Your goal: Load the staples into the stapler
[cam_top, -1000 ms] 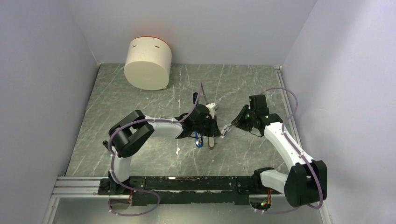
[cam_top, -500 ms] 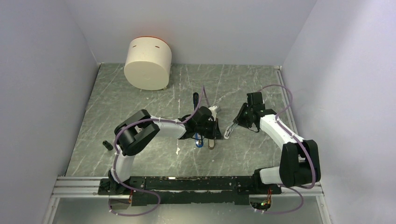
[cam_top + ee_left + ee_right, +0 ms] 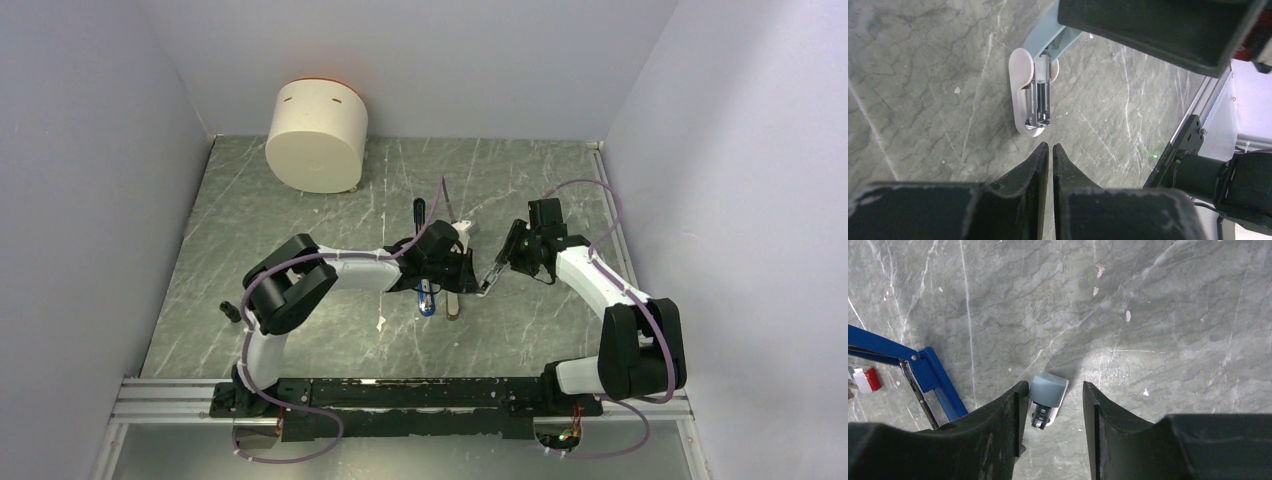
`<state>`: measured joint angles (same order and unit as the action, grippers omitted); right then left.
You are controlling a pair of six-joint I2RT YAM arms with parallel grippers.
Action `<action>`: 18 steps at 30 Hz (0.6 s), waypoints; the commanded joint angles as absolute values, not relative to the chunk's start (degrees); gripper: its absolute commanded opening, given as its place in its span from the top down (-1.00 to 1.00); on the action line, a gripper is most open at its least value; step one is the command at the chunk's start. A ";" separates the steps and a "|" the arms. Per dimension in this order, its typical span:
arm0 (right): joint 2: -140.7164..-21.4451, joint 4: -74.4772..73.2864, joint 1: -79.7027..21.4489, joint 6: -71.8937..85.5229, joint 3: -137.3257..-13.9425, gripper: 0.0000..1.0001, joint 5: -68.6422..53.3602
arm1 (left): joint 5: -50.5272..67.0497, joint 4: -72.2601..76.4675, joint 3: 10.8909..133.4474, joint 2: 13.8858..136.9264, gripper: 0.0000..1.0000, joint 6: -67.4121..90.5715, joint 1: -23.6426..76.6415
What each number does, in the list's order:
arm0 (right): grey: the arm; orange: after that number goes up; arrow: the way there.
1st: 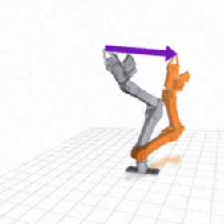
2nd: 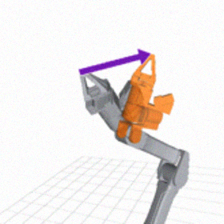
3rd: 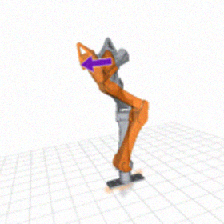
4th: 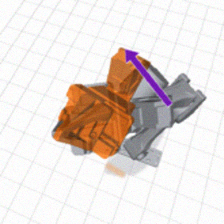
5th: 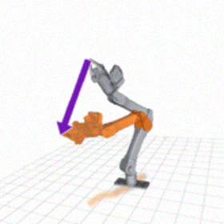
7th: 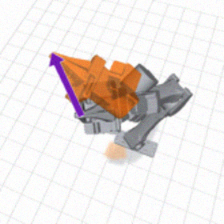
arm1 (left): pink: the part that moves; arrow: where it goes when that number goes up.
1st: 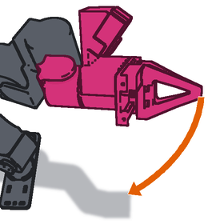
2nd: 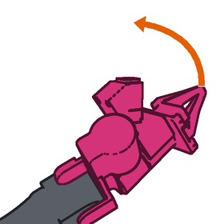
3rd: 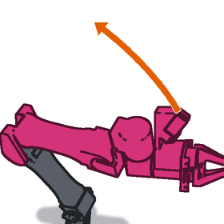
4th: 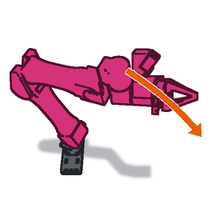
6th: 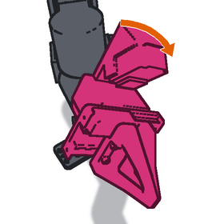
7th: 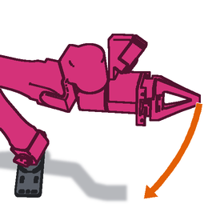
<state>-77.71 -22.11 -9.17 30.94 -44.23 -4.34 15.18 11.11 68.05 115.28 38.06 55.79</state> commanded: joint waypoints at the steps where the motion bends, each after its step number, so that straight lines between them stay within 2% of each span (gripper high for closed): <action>1: -77.43 -21.87 -8.94 29.23 -44.71 -0.01 -4.58 | 13.45 8.16 70.26 111.26 0.70 34.01 56.36; 7: -76.76 -21.52 -9.07 29.07 -44.87 -0.18 -4.97 | 10.62 6.50 69.70 106.71 0.65 32.62 56.37; 10: -76.62 -21.90 -9.99 29.62 -45.16 -0.24 -4.52 | 3.16 2.41 68.98 102.56 0.64 30.46 56.40; 18: -73.75 -23.28 -17.83 38.90 -42.47 -0.35 8.26 | -10.90 -4.72 65.38 90.35 0.47 28.13 56.26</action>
